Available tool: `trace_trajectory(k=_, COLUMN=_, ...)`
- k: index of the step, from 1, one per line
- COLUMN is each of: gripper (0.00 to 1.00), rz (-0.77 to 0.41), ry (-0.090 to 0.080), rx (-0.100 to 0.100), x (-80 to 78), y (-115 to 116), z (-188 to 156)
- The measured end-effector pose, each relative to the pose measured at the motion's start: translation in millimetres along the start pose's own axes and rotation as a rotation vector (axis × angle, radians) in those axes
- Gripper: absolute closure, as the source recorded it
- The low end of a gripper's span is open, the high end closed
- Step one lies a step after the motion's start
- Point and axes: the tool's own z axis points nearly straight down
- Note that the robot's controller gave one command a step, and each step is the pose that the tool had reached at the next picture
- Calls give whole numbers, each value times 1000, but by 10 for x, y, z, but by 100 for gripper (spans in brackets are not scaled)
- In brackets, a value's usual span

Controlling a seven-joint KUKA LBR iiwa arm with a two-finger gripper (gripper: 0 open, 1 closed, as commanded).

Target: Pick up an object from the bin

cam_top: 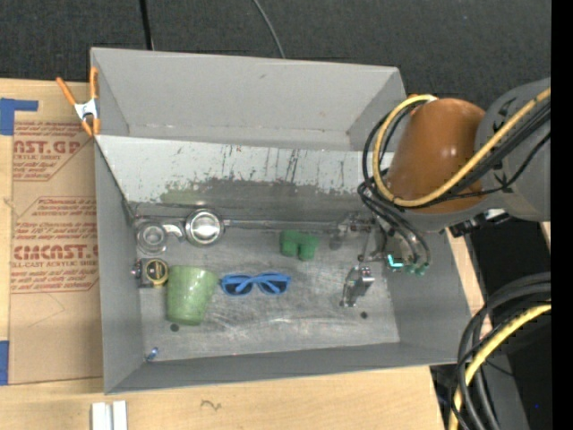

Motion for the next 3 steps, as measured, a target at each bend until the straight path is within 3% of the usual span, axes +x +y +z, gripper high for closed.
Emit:
trace_trajectory(k=1, gripper=0, rz=73, ry=-11, rx=-4, x=-434, y=657, z=-33)
trace_trajectory(k=2, gripper=0, rz=115, ry=-4, rx=-2, x=5, y=1212, z=894)
trace_trajectory(k=3, gripper=100, rz=118, ry=-4, rx=-1, x=-12, y=1186, z=860)
